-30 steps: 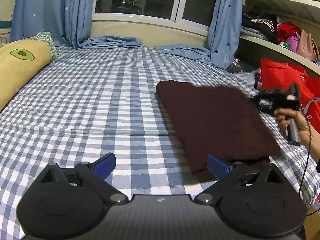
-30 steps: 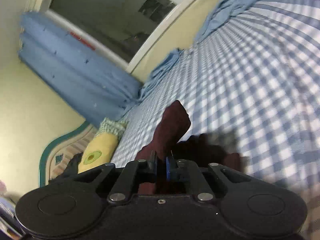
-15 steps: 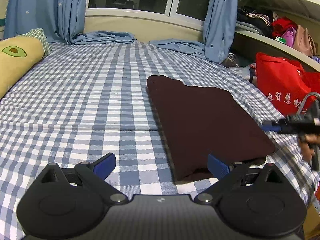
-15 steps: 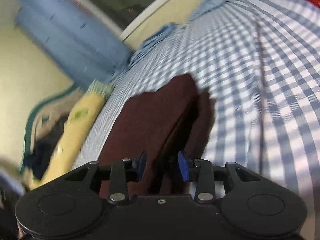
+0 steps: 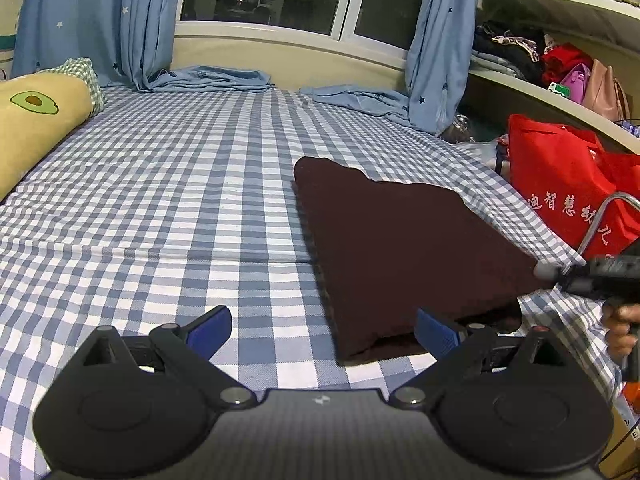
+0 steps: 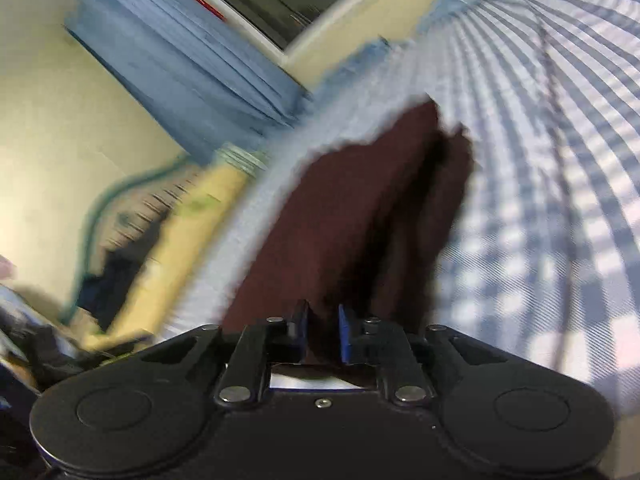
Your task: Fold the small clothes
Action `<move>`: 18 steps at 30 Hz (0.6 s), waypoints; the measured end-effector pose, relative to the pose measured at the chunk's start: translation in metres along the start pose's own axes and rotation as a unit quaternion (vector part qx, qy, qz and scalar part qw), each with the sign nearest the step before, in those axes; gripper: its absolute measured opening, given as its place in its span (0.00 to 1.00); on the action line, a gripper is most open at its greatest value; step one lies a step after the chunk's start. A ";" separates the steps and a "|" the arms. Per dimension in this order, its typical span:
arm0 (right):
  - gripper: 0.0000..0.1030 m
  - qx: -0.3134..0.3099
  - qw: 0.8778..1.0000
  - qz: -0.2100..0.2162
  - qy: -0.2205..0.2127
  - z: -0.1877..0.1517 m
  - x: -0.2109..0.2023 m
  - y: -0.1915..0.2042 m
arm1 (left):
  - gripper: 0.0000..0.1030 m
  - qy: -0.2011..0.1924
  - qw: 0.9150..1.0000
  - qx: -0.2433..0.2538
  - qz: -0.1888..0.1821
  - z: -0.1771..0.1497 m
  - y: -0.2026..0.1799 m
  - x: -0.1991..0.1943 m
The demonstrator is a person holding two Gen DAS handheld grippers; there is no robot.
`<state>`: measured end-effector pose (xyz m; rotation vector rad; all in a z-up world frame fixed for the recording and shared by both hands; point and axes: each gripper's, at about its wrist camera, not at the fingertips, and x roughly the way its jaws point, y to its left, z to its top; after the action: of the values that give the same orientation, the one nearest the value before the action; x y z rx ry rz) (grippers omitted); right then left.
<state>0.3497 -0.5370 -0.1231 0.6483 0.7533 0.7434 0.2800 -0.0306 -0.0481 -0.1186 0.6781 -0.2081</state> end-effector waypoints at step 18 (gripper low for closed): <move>0.63 0.123 0.992 0.004 -0.025 -0.018 -0.037 -0.054 | 0.97 0.064 0.987 -0.106 -0.104 0.014 0.025 0.071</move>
<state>0.3351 -0.5924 -0.1596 0.8898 0.8034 0.6438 0.3472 -0.0219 -0.0849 -0.3828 0.8160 -0.3464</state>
